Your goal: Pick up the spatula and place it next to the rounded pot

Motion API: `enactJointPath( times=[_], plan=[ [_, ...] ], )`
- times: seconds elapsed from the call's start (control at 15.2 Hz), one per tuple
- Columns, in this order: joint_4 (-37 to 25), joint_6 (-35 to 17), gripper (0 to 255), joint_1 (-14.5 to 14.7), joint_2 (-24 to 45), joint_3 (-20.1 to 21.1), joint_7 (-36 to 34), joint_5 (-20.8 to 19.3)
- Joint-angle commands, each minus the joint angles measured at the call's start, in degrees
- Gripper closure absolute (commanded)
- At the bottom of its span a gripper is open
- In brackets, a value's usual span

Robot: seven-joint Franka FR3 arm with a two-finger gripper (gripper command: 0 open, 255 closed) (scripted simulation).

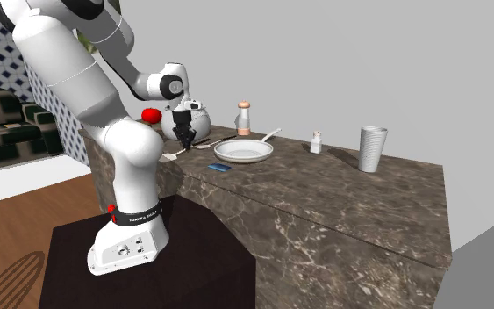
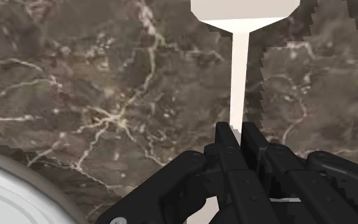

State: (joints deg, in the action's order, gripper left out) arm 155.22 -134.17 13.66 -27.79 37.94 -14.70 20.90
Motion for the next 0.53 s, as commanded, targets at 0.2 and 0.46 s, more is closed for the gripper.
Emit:
enactJointPath(
  times=[0.2, 0.46],
  plan=[
    [0.0, 0.0, 0, 0.0, 0.0, 0.0, 0.0, 0.0],
    [0.0, 0.0, 0, 0.0, 0.0, 0.0, 0.0, 0.0]
  ],
)
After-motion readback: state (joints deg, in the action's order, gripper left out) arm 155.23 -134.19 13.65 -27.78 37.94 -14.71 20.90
